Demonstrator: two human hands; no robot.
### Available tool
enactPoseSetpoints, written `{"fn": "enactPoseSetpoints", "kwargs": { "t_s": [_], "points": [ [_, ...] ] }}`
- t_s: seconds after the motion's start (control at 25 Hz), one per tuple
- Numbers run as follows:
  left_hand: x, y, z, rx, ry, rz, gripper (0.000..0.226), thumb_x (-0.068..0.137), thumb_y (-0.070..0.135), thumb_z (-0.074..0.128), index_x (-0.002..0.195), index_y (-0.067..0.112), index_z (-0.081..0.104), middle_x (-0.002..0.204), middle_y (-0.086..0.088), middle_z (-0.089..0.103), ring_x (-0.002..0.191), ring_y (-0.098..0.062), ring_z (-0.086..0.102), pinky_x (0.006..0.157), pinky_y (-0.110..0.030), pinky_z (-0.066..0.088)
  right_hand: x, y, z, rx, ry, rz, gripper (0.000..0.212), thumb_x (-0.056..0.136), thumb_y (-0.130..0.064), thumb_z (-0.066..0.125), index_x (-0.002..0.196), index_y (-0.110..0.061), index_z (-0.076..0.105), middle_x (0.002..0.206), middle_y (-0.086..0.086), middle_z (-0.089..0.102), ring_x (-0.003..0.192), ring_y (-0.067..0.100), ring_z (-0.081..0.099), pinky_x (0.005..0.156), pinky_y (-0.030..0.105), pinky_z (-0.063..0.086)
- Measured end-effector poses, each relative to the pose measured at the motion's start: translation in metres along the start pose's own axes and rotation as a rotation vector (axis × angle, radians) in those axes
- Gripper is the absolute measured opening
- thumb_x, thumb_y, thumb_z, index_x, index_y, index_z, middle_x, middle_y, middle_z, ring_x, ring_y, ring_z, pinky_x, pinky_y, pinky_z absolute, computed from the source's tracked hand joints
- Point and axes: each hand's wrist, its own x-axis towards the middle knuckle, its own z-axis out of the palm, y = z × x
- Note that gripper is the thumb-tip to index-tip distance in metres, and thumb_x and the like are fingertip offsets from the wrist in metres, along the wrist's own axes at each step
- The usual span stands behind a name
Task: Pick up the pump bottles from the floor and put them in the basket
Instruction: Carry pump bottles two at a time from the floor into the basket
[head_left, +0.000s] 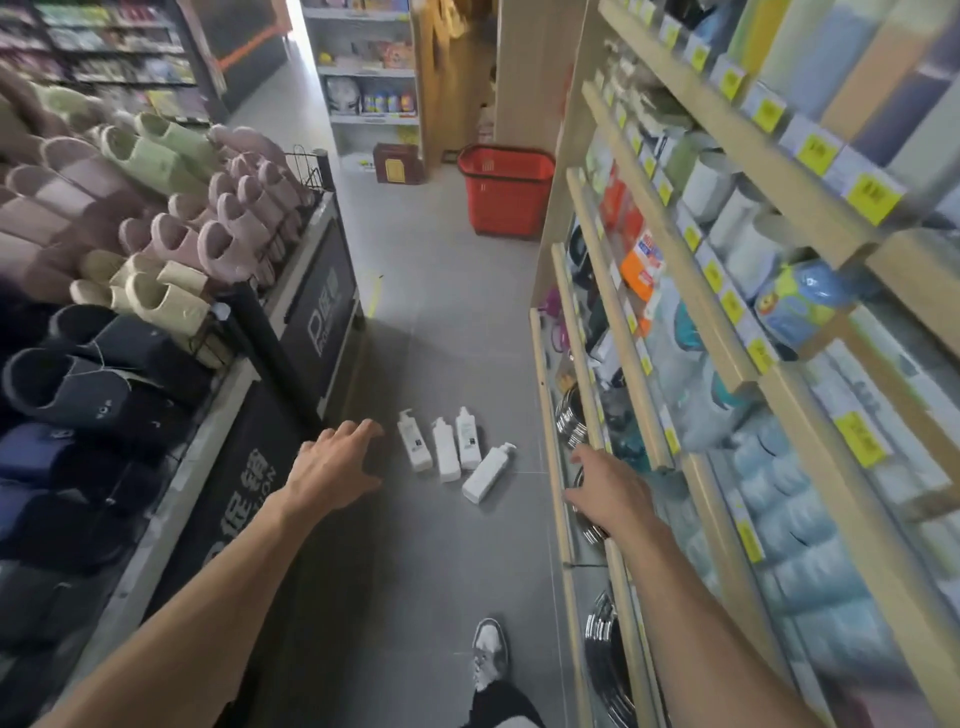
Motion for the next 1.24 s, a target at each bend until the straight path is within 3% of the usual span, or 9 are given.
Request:
{"fn": "enactPoseSetpoints", "kwargs": {
  "t_s": [0.24, 0.4, 0.6, 0.88, 1.08, 1.24],
  "points": [
    [0.093, -0.011, -0.013, 0.019, -0.046, -0.052, 0.072, 0.082, 0.044, 0.074, 0.143, 0.034, 0.036, 0.132, 0.004, 0.050, 0.120, -0.024, 0.051, 0.096, -0.041, 0.042, 0.116, -0.022, -0.021, -0.032, -0.056, -0.045, 0.052, 0.087, -0.033, 0.076, 0.133, -0.026, 0.053, 0.130, -0.003, 0.062, 0.111, 0.022, 0.061, 0.090, 0.039, 0.051],
    [0.144, -0.029, -0.009, 0.015, -0.106, -0.083, 0.073, 0.082, 0.043, 0.073, 0.144, 0.035, 0.035, 0.131, 0.004, 0.050, 0.120, -0.024, 0.051, 0.094, -0.039, 0.043, 0.185, -0.046, -0.025, -0.060, -0.103, -0.068, 0.050, 0.087, -0.034, 0.076, 0.131, -0.027, 0.053, 0.123, -0.004, 0.063, 0.100, 0.017, 0.063, 0.084, 0.033, 0.051],
    [0.214, -0.067, -0.006, 0.039, -0.176, -0.081, 0.074, 0.081, 0.042, 0.072, 0.144, 0.034, 0.035, 0.131, 0.004, 0.050, 0.120, -0.023, 0.051, 0.095, -0.039, 0.043, 0.263, -0.091, -0.020, -0.078, -0.152, -0.071, 0.051, 0.087, -0.033, 0.072, 0.134, -0.026, 0.052, 0.133, -0.001, 0.060, 0.117, 0.023, 0.058, 0.093, 0.036, 0.047],
    [0.364, -0.121, 0.007, 0.078, -0.235, 0.009, 0.072, 0.083, 0.040, 0.071, 0.145, 0.033, 0.035, 0.135, 0.003, 0.050, 0.121, -0.024, 0.051, 0.097, -0.040, 0.044, 0.380, -0.143, 0.022, -0.119, -0.190, -0.031, 0.050, 0.089, -0.035, 0.068, 0.135, -0.027, 0.052, 0.132, -0.003, 0.059, 0.118, 0.020, 0.057, 0.096, 0.037, 0.047],
    [0.463, -0.150, 0.078, 0.139, -0.325, 0.055, 0.073, 0.083, 0.037, 0.069, 0.147, 0.033, 0.033, 0.137, 0.003, 0.049, 0.123, -0.023, 0.052, 0.100, -0.041, 0.044, 0.465, -0.144, 0.093, -0.150, -0.267, -0.030, 0.048, 0.089, -0.039, 0.067, 0.132, -0.026, 0.052, 0.132, -0.001, 0.059, 0.120, 0.025, 0.056, 0.093, 0.036, 0.044],
    [0.527, -0.167, 0.182, 0.186, -0.359, 0.047, 0.073, 0.086, 0.035, 0.068, 0.149, 0.034, 0.031, 0.139, 0.003, 0.048, 0.124, -0.021, 0.051, 0.102, -0.039, 0.044, 0.539, -0.130, 0.184, -0.183, -0.325, -0.053, 0.046, 0.087, -0.038, 0.066, 0.129, -0.028, 0.052, 0.128, -0.002, 0.059, 0.118, 0.026, 0.057, 0.092, 0.038, 0.044]
  ]
}}
